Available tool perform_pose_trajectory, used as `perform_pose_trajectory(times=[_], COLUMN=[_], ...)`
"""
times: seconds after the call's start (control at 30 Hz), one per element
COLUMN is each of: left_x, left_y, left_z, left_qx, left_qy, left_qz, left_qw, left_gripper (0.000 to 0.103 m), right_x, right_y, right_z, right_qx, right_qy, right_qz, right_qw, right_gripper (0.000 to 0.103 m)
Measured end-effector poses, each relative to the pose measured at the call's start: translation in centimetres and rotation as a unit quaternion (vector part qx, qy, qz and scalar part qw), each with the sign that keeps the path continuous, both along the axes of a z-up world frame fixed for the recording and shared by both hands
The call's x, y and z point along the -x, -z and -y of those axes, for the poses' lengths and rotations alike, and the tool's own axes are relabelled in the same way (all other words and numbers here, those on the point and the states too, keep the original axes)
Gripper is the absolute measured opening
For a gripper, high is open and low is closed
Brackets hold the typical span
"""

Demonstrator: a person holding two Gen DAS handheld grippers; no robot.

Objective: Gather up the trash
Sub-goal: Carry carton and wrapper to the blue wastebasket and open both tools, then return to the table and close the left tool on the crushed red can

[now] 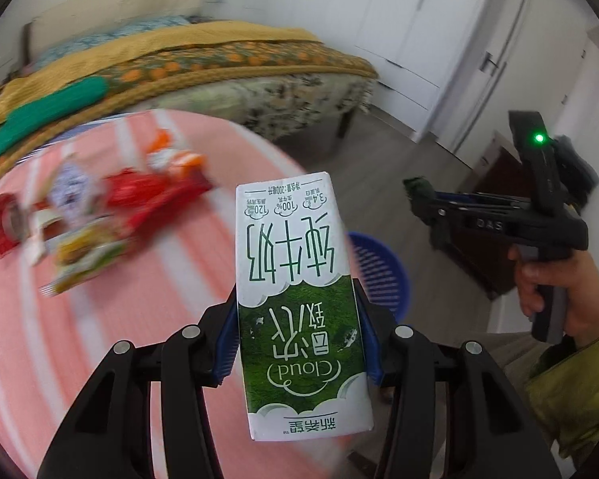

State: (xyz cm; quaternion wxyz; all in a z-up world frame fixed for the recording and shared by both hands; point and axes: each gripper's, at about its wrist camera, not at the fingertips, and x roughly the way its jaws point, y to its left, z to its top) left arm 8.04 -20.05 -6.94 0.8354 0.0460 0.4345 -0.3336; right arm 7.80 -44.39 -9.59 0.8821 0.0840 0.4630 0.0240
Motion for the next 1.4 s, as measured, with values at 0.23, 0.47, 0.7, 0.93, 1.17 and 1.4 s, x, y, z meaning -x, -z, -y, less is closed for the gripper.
perform_pose_trajectory(times=[0.23, 0.47, 0.7, 0.93, 1.17, 1.4], left_x=[-0.7, -2.4, -3.3, -1.8, 0.5, 2.8], left_y=[3.9, 9.3, 12.7, 8.3, 4.8, 6.7], left_z=[11.4, 18.5, 21.7, 19.4, 10.7, -1.2], left_qx=[-0.014, -0.037, -0.063, -0.027, 0.001, -0.065], left_qy=[0.047, 0.051, 0.057, 0.049, 0.012, -0.068], left_qz=[-0.024, -0.051, -0.029, 0.024, 0.045, 0.048], left_qw=[0.9985, 0.9967, 0.996, 0.9982, 0.9989, 0.9945], left_gripper=[0.05, 0.05, 0.066, 0.087, 0.095, 0.095], right_x=[0.4, -0.5, -1.3, 0.6, 3.1, 3.9], right_y=[3.6, 7.8, 9.9, 7.3, 4.2, 3.6], right_z=[8.1, 12.6, 15.0, 16.4, 12.3, 0.4], right_qx=[-0.007, -0.044, -0.083, -0.076, 0.013, 0.043], right_qy=[0.066, 0.092, 0.107, 0.142, 0.133, 0.024], right_qz=[-0.016, -0.039, -0.034, 0.028, 0.113, 0.146], right_qw=[0.998, 0.994, 0.99, 0.986, 0.984, 0.988], right_gripper=[0.035, 0.035, 0.058, 0.079, 0.09, 0.091])
